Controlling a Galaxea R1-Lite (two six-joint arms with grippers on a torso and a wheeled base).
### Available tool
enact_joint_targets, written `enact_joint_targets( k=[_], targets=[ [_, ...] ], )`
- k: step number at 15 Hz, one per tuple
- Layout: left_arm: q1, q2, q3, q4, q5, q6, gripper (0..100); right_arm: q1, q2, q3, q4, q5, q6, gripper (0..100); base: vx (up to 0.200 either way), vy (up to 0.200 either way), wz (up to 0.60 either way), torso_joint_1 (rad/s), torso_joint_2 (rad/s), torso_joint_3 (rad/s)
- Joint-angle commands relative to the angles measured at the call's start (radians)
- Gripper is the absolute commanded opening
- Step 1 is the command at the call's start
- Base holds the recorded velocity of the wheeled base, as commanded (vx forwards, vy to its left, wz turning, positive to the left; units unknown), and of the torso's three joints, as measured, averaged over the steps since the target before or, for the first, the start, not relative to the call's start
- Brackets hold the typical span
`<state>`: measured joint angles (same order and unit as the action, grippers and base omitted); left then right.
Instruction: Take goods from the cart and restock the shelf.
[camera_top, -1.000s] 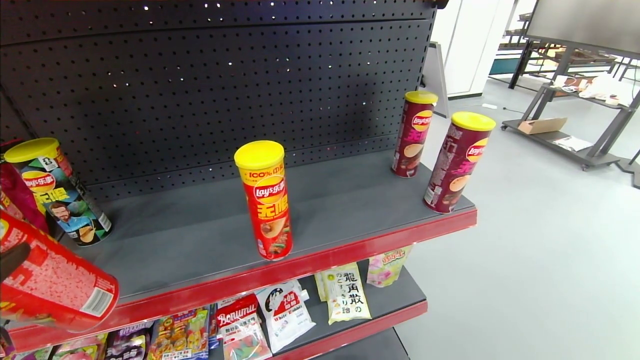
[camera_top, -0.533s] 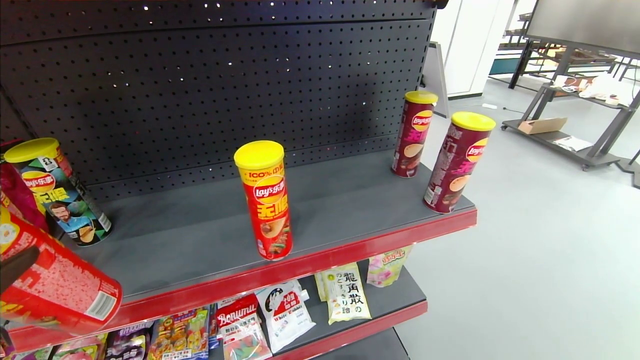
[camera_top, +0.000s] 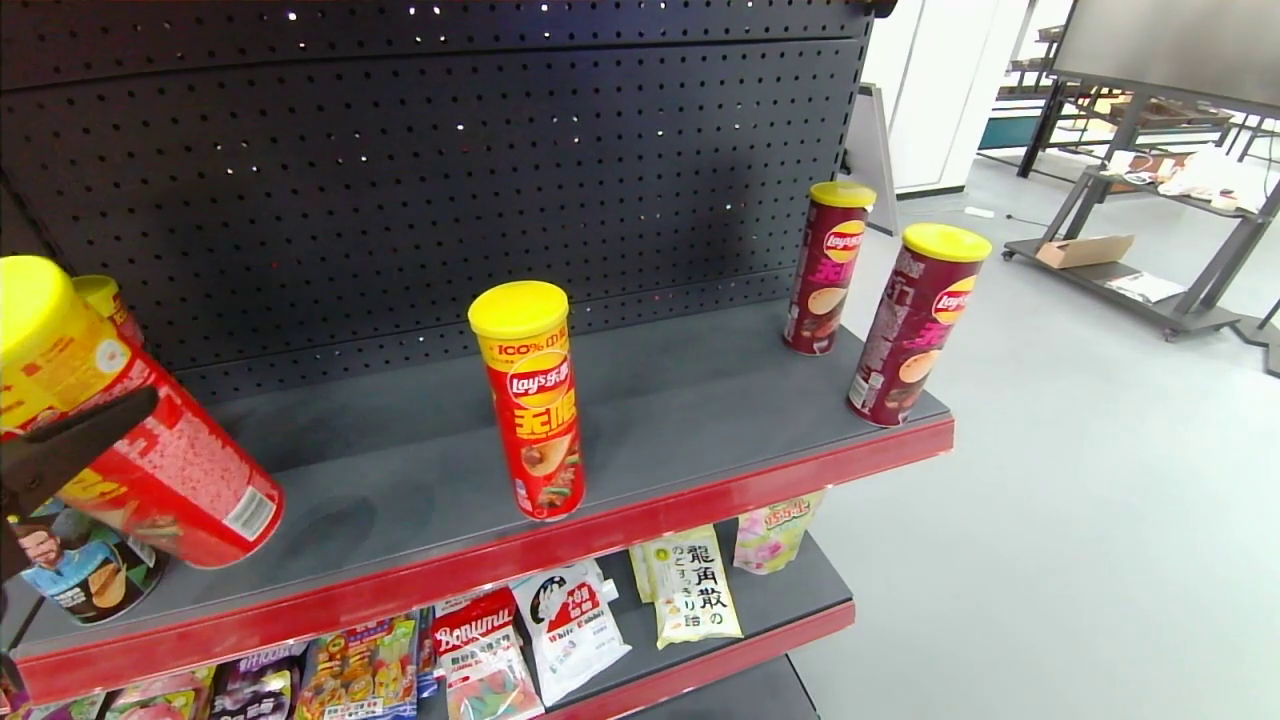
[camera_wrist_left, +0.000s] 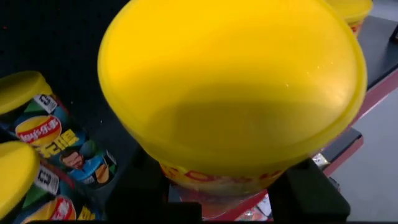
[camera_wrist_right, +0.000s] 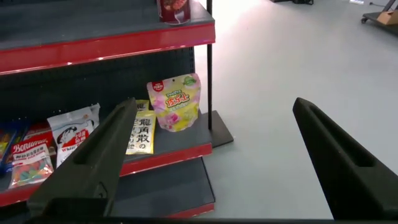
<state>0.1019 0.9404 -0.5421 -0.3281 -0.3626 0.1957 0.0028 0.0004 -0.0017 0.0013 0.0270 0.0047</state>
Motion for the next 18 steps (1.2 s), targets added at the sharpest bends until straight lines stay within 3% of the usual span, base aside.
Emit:
enact_joint_targets(
  k=[1,3,6,7,8,11,16,18],
  targets=[
    [-0.022,0.179,-0.055,-0.046,-0.003,-0.001,0,0.0,0.0,0.0,0.0,0.001,0.0,100,0.0,0.0,0.0,0.0,0.0,0.0],
    [-0.079,0.256,-0.107,-0.054,0.007,-0.004,0,0.0,0.0,0.0,0.0,0.001,0.0,100,0.0,0.0,0.0,0.0,0.0,0.0],
    [-0.125,0.417,-0.259,-0.054,0.016,-0.009,0,0.0,0.0,0.0,0.0,0.001,0.0,100,0.0,0.0,0.0,0.0,0.0,0.0],
    [-0.125,0.417,-0.259,-0.054,0.016,-0.009,0,0.0,0.0,0.0,0.0,0.001,0.0,100,0.0,0.0,0.0,0.0,0.0,0.0],
    [-0.169,0.546,-0.38,-0.054,0.073,-0.019,0,0.0,0.0,0.0,0.0,0.001,0.0,100,0.0,0.0,0.0,0.0,0.0,0.0],
    [-0.231,0.696,-0.552,-0.051,0.146,-0.096,0,0.0,0.0,0.0,0.0,0.001,0.0,100,0.0,0.0,0.0,0.0,0.0,0.0],
    [-0.288,0.879,-0.699,-0.052,0.183,-0.127,0,0.0,0.0,0.0,0.0,0.001,0.0,100,0.0,0.0,0.0,0.0,0.0,0.0],
    [-0.312,0.943,-0.762,-0.052,0.24,-0.147,0,0.0,0.0,0.0,0.0,0.001,0.0,100,0.0,0.0,0.0,0.0,0.0,0.0]
  ],
)
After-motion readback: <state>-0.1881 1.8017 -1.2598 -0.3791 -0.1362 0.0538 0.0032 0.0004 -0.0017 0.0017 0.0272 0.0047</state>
